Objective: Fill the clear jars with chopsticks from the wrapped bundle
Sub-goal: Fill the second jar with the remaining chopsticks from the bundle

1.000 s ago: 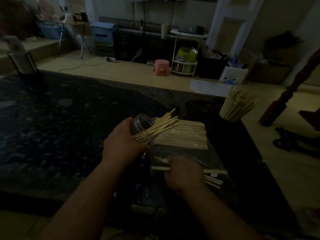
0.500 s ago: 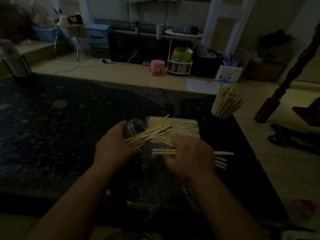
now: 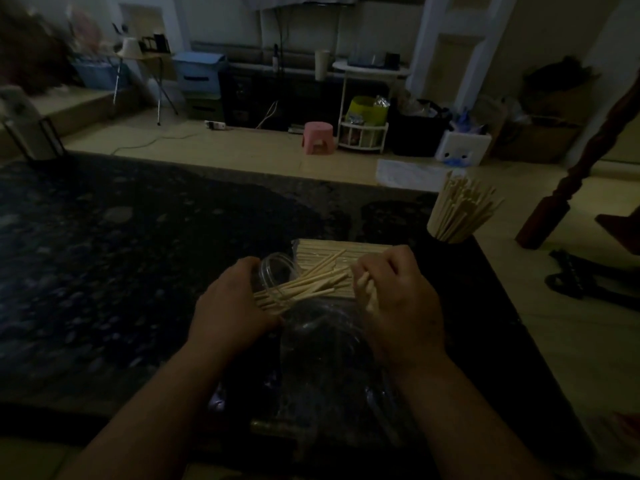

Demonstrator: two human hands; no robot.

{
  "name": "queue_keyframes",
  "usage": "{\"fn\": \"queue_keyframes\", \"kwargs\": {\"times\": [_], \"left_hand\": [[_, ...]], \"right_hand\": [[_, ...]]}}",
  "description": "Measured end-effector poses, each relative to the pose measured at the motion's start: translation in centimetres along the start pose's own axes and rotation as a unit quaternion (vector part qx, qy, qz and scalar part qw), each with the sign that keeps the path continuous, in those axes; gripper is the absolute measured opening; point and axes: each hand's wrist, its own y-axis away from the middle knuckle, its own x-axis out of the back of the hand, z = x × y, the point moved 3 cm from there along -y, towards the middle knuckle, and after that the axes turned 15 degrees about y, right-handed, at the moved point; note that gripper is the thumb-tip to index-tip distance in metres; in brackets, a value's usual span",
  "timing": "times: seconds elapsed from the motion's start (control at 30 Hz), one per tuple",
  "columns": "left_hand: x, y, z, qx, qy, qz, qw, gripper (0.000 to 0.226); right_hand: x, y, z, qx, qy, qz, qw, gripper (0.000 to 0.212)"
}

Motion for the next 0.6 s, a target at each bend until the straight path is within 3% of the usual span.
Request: {"fn": "queue_keyframes", "kwargs": {"times": [0.13, 0.23, 0.6], "left_hand": [[-0.3, 0.1, -0.1, -0.013, -0.007, -0.003, 1.0, 0.103], [-0.4, 0.1, -0.1, -0.016, -0.01, -0.007, 1.0, 0.101], [-0.3, 0.0, 0.0, -0.033, -0.014, 0.01, 0.999, 0.081]], "right_hand": [[0.7, -0.3, 0.1, -0.038, -0.085, 0.092, 0.991, 0.032], [1.0, -0.2, -0.3, -0.082, -0.133, 0.124, 0.98, 0.031], [-0.6, 0.2, -1.7, -0.268, -0.346, -0.006, 0.899, 0.028]]}}
